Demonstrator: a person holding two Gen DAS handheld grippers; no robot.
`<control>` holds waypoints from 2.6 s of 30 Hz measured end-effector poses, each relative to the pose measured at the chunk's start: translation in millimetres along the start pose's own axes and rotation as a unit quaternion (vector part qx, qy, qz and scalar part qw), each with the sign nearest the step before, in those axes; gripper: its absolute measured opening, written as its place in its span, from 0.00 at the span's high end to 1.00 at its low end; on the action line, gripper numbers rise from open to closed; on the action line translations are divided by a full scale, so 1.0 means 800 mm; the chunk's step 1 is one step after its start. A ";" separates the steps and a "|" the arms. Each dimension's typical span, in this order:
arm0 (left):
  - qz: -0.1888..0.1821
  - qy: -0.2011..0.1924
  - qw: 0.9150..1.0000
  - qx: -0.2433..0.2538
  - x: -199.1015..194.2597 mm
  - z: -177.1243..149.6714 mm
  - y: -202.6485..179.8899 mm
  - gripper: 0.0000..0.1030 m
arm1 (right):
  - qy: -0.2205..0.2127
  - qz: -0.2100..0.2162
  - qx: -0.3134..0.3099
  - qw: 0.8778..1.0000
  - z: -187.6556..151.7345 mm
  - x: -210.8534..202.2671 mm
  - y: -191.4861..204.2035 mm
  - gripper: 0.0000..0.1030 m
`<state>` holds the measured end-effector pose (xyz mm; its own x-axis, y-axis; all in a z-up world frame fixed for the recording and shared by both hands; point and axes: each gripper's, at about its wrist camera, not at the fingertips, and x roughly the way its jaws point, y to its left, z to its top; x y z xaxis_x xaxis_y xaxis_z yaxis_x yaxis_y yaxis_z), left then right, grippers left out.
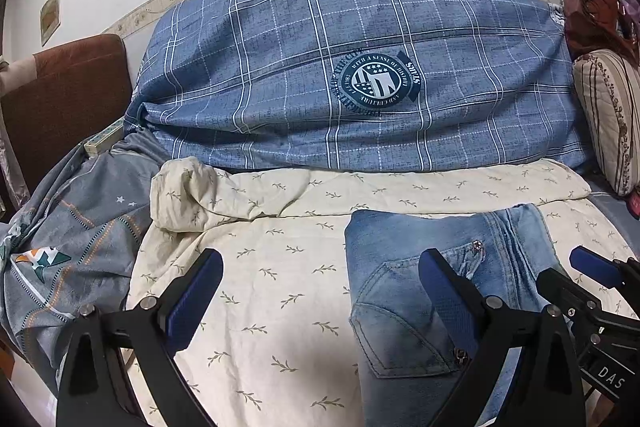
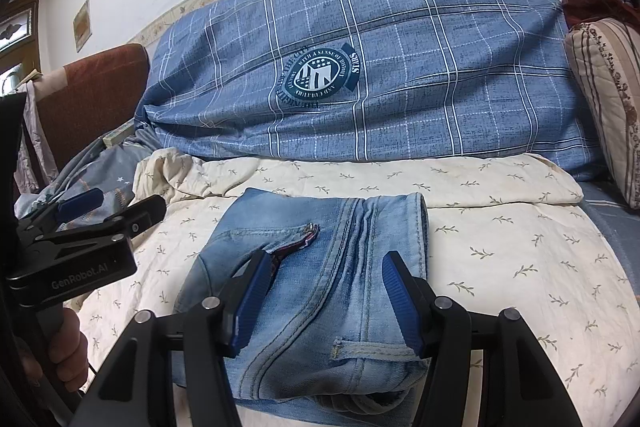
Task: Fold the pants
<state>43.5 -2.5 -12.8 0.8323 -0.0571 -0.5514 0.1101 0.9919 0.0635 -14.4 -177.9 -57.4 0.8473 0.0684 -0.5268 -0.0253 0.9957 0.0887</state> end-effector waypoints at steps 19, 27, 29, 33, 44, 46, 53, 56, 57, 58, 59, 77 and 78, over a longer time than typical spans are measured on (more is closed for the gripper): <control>-0.003 0.000 1.000 0.008 0.001 -0.003 -0.003 0.05 | 0.000 0.000 -0.001 1.000 0.001 0.000 0.000 0.40; -0.003 0.001 1.000 0.007 0.001 -0.003 -0.002 0.05 | 0.000 0.000 -0.001 1.000 0.000 -0.001 0.000 0.40; -0.004 0.001 1.000 0.007 0.001 -0.003 -0.002 0.05 | 0.000 0.000 -0.001 1.000 0.000 -0.001 0.000 0.40; -0.003 0.001 1.000 0.006 0.001 -0.003 -0.002 0.05 | 0.000 0.000 -0.001 1.000 0.000 -0.002 0.001 0.40; -0.004 0.002 1.000 0.005 0.002 -0.003 -0.002 0.05 | -0.002 0.002 -0.002 1.000 0.002 -0.002 0.001 0.40; -0.005 0.002 1.000 0.005 0.001 -0.003 -0.002 0.05 | -0.002 0.002 -0.002 1.000 0.001 -0.002 0.001 0.40; -0.006 0.002 1.000 0.005 0.001 -0.003 -0.002 0.05 | -0.001 0.003 -0.003 1.000 0.001 -0.002 0.001 0.40; -0.007 0.002 1.000 0.004 0.001 -0.003 -0.002 0.05 | -0.001 0.003 -0.003 1.000 0.001 -0.002 0.002 0.40; -0.007 0.002 1.000 0.005 0.001 -0.003 -0.002 0.05 | -0.001 0.003 -0.003 1.000 0.001 -0.002 0.002 0.40; -0.007 0.002 1.000 0.005 0.001 -0.003 -0.002 0.05 | -0.001 0.004 -0.003 1.000 0.001 -0.002 0.003 0.40; -0.007 0.002 1.000 0.005 0.001 -0.003 -0.002 0.05 | -0.001 0.004 -0.004 1.000 0.002 -0.002 0.003 0.40; -0.007 0.003 1.000 0.006 0.002 -0.002 -0.002 0.05 | 0.000 0.008 -0.006 1.000 0.002 0.001 0.007 0.40; -0.008 0.003 1.000 0.005 0.002 -0.002 -0.002 0.05 | 0.000 0.008 -0.006 1.000 0.002 0.001 0.007 0.40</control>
<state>43.5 -4.1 -15.2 0.8272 -0.0715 -0.5574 0.1287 0.9896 0.0640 -13.5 -172.0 -56.1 0.8466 0.0852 -0.5253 -0.0464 0.9952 0.0866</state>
